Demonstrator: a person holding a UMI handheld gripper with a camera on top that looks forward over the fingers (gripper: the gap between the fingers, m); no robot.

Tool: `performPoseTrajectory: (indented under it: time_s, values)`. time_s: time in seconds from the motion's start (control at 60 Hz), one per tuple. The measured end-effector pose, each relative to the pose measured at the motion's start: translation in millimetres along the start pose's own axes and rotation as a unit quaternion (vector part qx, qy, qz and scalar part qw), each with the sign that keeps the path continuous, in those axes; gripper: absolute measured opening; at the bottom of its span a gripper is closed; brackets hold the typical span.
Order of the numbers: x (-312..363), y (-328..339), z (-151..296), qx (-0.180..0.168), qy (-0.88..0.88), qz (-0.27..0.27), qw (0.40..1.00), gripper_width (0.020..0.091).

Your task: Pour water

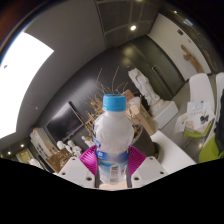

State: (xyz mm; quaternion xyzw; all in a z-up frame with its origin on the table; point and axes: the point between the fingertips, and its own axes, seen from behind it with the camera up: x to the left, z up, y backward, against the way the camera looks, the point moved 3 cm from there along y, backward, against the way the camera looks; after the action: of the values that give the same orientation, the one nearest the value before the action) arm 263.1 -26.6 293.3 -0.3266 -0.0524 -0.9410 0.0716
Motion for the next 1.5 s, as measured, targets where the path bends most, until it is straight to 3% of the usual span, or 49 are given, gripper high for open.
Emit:
performPoseTrajectory:
  time_s: [0.083,0.167,0.35,0.567,0.667,0.733,0.9,0.933,0.983,1.033,1.1,1.5]
  values:
    - [-32,14,18,-0.014,0.095,-0.036,0.995,0.0357]
    - [-72,16,24,-0.007,0.175,-0.083,0.981,0.0356]
    - [-162,25,-13,0.044,0.292,-0.152,0.943,0.0357]
    - [-224,31,-78,0.1,0.314,-0.174,0.928,0.0357]
    - [-240,32,-94,0.113,0.307,-0.183,0.927,0.0363]
    - [-240,36,-95,0.097,0.304,-0.178,0.931,0.0376]
    - [-239,39,-94,0.085,0.302,-0.176,0.933,0.052]
    - [-245,41,-97,0.096,0.293,-0.186,0.933,0.0616]
    - [-245,46,-98,0.11,0.28,-0.196,0.933,0.0876]
    - [-242,52,-95,0.113,0.274,-0.202,0.933,0.0814]
    - [-236,62,-92,0.12,0.269,-0.21,0.932,0.0869]
    - [-85,191,-72,0.146,0.263,-0.242,0.922,0.0853]
